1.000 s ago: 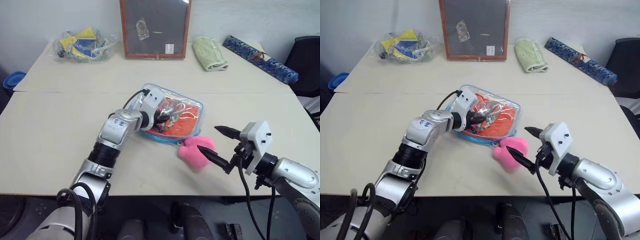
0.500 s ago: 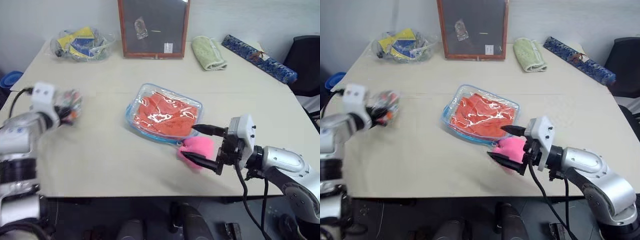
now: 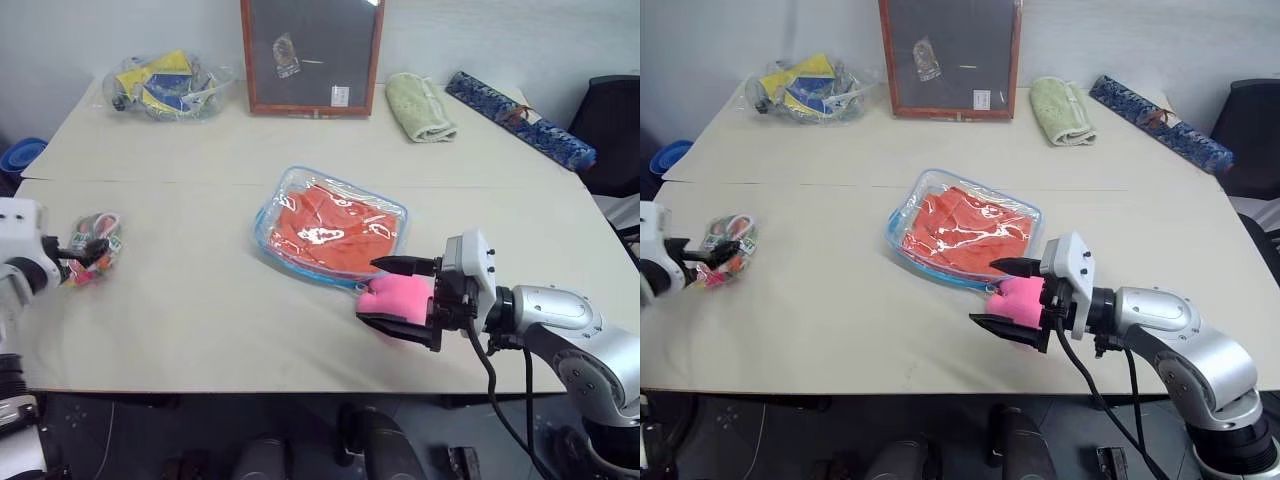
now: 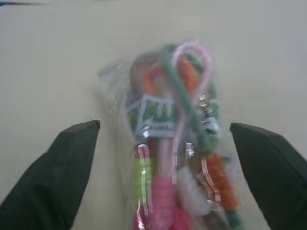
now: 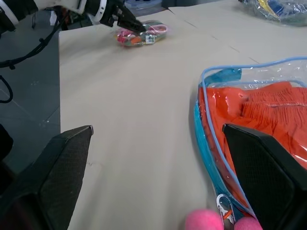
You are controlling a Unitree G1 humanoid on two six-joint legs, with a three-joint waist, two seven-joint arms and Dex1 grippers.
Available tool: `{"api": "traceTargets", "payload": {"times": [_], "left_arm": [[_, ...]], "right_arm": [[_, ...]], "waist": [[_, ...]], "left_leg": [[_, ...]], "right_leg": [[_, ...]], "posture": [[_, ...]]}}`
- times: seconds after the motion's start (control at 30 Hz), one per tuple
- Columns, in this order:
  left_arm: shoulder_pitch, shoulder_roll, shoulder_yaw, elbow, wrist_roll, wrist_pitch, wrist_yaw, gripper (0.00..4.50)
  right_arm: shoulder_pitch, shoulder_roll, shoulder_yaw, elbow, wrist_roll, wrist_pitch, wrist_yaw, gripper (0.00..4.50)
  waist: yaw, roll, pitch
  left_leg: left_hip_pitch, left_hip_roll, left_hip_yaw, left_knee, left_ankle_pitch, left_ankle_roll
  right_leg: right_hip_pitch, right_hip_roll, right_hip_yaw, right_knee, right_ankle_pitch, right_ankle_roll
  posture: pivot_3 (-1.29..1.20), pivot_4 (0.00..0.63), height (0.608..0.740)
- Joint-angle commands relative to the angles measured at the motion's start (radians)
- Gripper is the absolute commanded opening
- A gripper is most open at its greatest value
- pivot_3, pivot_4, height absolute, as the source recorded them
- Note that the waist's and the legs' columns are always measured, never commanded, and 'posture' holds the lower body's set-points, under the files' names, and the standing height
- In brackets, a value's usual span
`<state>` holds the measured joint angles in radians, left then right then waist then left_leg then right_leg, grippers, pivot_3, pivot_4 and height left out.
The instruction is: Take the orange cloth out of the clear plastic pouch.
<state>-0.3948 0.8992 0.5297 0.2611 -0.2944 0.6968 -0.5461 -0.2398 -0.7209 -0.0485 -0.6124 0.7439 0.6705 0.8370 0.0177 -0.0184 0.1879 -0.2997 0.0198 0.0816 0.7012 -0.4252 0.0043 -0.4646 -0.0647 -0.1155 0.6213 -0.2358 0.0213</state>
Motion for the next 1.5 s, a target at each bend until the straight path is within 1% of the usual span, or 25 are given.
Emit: {"api": "traceTargets", "payload": {"times": [0.03,0.13,0.17,0.2,0.27,0.3,0.33,0.4,0.47,0.53,0.6,0.7,0.8,0.93,0.97,1.07,1.13,1.23,1.3,1.33,1.37,1.43,1.5], "left_arm": [[0.039,0.087,0.067,-0.186,-0.151,-0.03,-0.244,4.47],[0.095,0.13,0.018,-0.324,-0.221,-0.056,-0.414,4.47],[0.103,0.146,-0.03,-0.378,-0.23,-0.078,-0.47,4.47],[0.106,0.161,-0.085,-0.41,-0.209,-0.122,-0.504,4.47],[0.045,0.18,-0.3,-0.396,-0.018,-0.327,-0.526,4.47],[-0.007,0.171,-0.396,-0.362,0.074,-0.436,-0.532,4.47],[-0.059,0.153,-0.463,-0.327,0.127,-0.507,-0.537,4.47],[-0.187,0.078,-0.578,-0.212,0.218,-0.647,-0.533,4.47],[-0.276,0.027,-0.65,-0.097,0.298,-0.782,-0.52,4.47],[-0.395,-0.051,-0.741,0.077,0.403,-0.965,-0.487,4.47],[-0.486,-0.111,-0.798,0.223,0.477,-1.106,-0.446,4.47],[-0.584,-0.172,-0.854,0.415,0.559,-1.248,-0.393,4.47],[-0.668,-0.216,-0.882,0.58,0.617,-1.332,-0.329,4.47],[-0.735,-0.271,-0.891,0.701,0.635,-1.398,-0.3,3.68],[-0.741,-0.275,-0.893,0.716,0.637,-1.41,-0.304,3.3],[-0.741,-0.285,-0.882,0.738,0.618,-1.424,-0.334,2.38],[-0.718,-0.281,-0.873,0.712,0.592,-1.406,-0.383,1.77],[-0.655,-0.265,-0.856,0.617,0.543,-1.342,-0.465,0.8],[-0.577,-0.247,-0.84,0.481,0.515,-1.239,-0.497,0.22],[-0.523,-0.242,-0.813,0.38,0.535,-1.133,-0.444,0.04],[-0.462,-0.242,-0.783,0.264,0.553,-1.004,-0.401,0.04],[-0.356,-0.236,-0.75,0.046,0.572,-0.795,-0.384,0.04],[-0.246,-0.265,-0.717,-0.21,0.576,-0.496,-0.391,0.04]], "right_arm": [[0.002,-0.015,-0.024,-0.01,0.0,-0.02,0.01,4.5],[0.011,-0.023,-0.036,-0.009,0.003,-0.021,0.01,4.5],[0.015,-0.026,-0.041,-0.01,0.005,-0.018,0.006,4.5],[0.018,-0.028,-0.046,-0.011,0.008,-0.016,0.003,4.5],[0.034,-0.031,-0.056,-0.028,0.016,-0.009,-0.011,4.5],[0.039,-0.032,-0.059,-0.036,0.019,-0.007,-0.016,4.5],[0.042,-0.033,-0.062,-0.04,0.02,-0.006,-0.019,4.5],[0.048,-0.034,-0.07,-0.045,0.02,-0.003,-0.028,4.5],[0.055,-0.034,-0.078,-0.049,0.021,-0.001,-0.037,4.5],[0.075,-0.032,-0.093,-0.065,0.023,0.002,-0.053,4.5],[0.096,-0.029,-0.106,-0.083,0.027,0.004,-0.071,4.5],[0.134,-0.022,-0.123,-0.116,0.03,0.006,-0.106,4.5],[0.175,-0.016,-0.14,-0.151,0.036,0.007,-0.147,4.5],[0.233,-0.013,-0.159,-0.197,0.044,0.006,-0.19,4.5],[0.24,-0.014,-0.161,-0.204,0.047,0.005,-0.197,4.5],[0.259,-0.017,-0.167,-0.218,0.049,0.001,-0.213,4.5],[0.273,-0.019,-0.172,-0.225,0.049,-0.004,-0.217,4.5],[0.287,-0.021,-0.177,-0.232,0.05,-0.008,-0.218,4.5],[0.292,-0.025,-0.175,-0.233,0.047,-0.011,-0.213,4.5],[0.293,-0.027,-0.173,-0.233,0.045,-0.012,-0.211,4.5],[0.291,-0.03,-0.169,-0.231,0.041,-0.013,-0.207,4.5],[0.29,-0.041,-0.164,-0.228,0.03,-0.012,-0.201,4.5],[0.29,-0.045,-0.168,-0.224,0.03,-0.007,-0.203,4.5]], "waist": [[-0.001,0.0,0.0],[0.0,0.001,0.001],[0.001,0.002,0.001],[0.005,0.002,0.001],[0.011,0.002,0.001],[0.013,0.002,0.001],[0.012,0.002,0.001],[0.011,0.002,0.001],[0.009,0.002,0.001],[0.005,0.002,0.001],[0.004,0.002,0.001],[0.004,0.002,0.001],[0.007,0.001,0.001],[0.008,0.001,0.001],[0.008,0.001,0.001],[0.007,0.001,0.001],[0.006,0.001,0.001],[0.004,0.001,0.001],[0.002,0.001,0.001],[0.001,0.001,0.001],[0.0,0.001,0.001],[-0.001,0.001,0.001],[-0.001,0.001,0.001]], "left_leg": [[0.0,0.0,0.0,0.0,0.0,0.0],[0.0,0.0,0.0,0.0,0.0,0.0],[0.001,-0.001,0.0,0.0,0.0,0.0],[0.001,0.0,0.0,0.0,0.0,0.0],[0.001,-0.001,0.0,0.0,0.0,-0.001],[0.001,-0.002,0.0,0.0,0.0,-0.001],[0.002,-0.003,0.0,0.0,0.001,-0.001],[0.001,-0.003,0.001,0.0,0.001,-0.001],[0.0,-0.003,0.004,0.0,0.001,-0.001],[0.0,-0.002,0.008,-0.001,0.001,0.0],[0.0,-0.004,0.011,-0.001,0.001,0.0],[0.0,-0.004,0.012,-0.001,0.001,0.001],[0.0,-0.004,0.012,-0.001,0.001,0.001],[0.0,-0.003,0.011,-0.001,0.001,0.003],[0.0,-0.003,0.011,-0.001,0.001,0.004],[0.0,-0.003,0.011,-0.001,0.001,0.005],[0.0,-0.003,0.011,-0.001,0.001,0.005],[0.0,-0.003,0.01,-0.001,0.001,0.005],[0.001,-0.003,0.01,-0.001,0.001,0.005],[0.001,-0.002,0.009,-0.001,0.001,0.005],[0.001,-0.002,0.008,-0.001,0.001,0.005],[0.001,-0.002,0.007,-0.001,0.001,0.005],[0.001,-0.002,0.007,-0.001,0.0,0.005]], "right_leg": [[0.0,0.0,0.0,0.0,0.0,0.0],[0.001,-0.001,0.0,-0.001,0.0,0.0],[0.001,-0.001,0.001,-0.001,0.0,0.0],[0.001,-0.001,0.001,-0.001,0.0,0.0],[0.001,-0.001,0.001,-0.002,0.0,-0.001],[0.001,-0.002,0.001,-0.002,0.0,-0.001],[0.002,-0.002,0.001,-0.002,0.0,-0.001],[0.002,-0.001,0.003,-0.001,0.0,-0.001],[0.002,0.001,0.004,-0.001,0.0,-0.001],[0.002,0.003,0.005,0.002,0.0,0.0],[0.001,0.004,0.005,0.001,0.0,0.0],[0.0,0.003,0.003,0.0,0.0,0.0],[0.0,0.003,0.002,0.0,0.001,0.0],[0.0,0.002,0.002,0.0,0.001,0.002],[0.001,0.001,0.002,0.0,0.001,0.002],[0.001,0.001,0.003,-0.001,0.002,0.003],[0.001,0.001,0.003,-0.001,0.002,0.003],[0.001,0.002,0.004,-0.001,0.002,0.003],[0.001,0.002,0.004,-0.001,0.002,0.003],[0.001,0.002,0.005,-0.001,0.002,0.003],[0.001,0.002,0.006,-0.001,0.002,0.003],[0.001,0.002,0.007,0.0,0.002,0.003],[0.001,0.002,0.007,0.0,0.002,0.003]], "posture": [[0.0,0.15,0.74],[0.0,0.15,0.74],[0.0,0.15,0.74],[0.0,0.15,0.74],[0.0,0.15,0.74],[0.0,0.15,0.74],[0.0,0.15,0.74],[0.0,0.15,0.74],[0.0,0.15,0.74],[0.0,0.15,0.74],[0.0,0.15,0.74],[0.0,0.15,0.74],[0.0,0.15,0.74],[0.0,0.15,0.74],[0.0,0.15,0.74],[0.0,0.15,0.74],[0.0,0.15,0.74],[0.0,0.15,0.74],[0.0,0.15,0.74],[0.0,0.15,0.74],[0.0,0.15,0.74],[0.0,0.15,0.74],[0.0,0.15,0.74]]}}
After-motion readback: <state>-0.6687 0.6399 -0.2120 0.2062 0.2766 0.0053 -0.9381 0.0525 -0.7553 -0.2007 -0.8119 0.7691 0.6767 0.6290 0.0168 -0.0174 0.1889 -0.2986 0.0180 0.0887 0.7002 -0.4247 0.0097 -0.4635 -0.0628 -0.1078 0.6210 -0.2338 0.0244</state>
